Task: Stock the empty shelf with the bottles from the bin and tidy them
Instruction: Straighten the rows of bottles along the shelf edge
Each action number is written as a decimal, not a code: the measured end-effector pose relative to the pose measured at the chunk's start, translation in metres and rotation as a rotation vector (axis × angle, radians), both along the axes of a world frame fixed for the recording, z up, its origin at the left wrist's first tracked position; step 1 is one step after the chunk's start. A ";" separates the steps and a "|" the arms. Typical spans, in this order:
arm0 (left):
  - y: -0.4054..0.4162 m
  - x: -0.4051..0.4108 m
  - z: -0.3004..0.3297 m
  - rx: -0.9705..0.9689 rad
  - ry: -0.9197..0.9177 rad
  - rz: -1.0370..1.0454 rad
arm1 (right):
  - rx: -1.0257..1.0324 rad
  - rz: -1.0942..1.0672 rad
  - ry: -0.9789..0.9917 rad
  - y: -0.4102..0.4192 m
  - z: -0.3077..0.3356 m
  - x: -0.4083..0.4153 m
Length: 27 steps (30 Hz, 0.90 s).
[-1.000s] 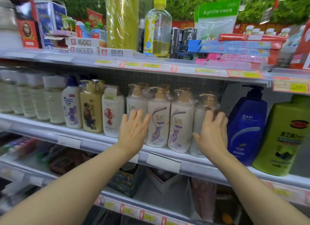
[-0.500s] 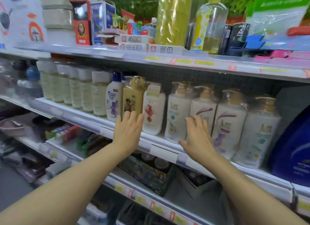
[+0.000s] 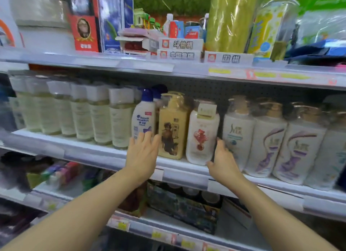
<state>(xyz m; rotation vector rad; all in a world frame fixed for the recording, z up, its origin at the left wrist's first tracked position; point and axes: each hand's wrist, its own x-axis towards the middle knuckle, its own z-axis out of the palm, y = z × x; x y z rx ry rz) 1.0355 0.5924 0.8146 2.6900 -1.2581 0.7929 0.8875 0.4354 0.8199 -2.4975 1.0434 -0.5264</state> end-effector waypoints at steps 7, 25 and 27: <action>-0.005 0.029 0.003 -0.014 -0.010 -0.119 | 0.052 -0.123 -0.002 0.009 0.002 0.021; 0.002 0.054 0.000 -0.063 0.009 -0.118 | -0.142 -0.023 -0.084 0.041 0.004 0.034; 0.009 0.060 0.000 -0.059 0.022 -0.081 | -0.140 0.033 -0.065 0.047 0.003 0.043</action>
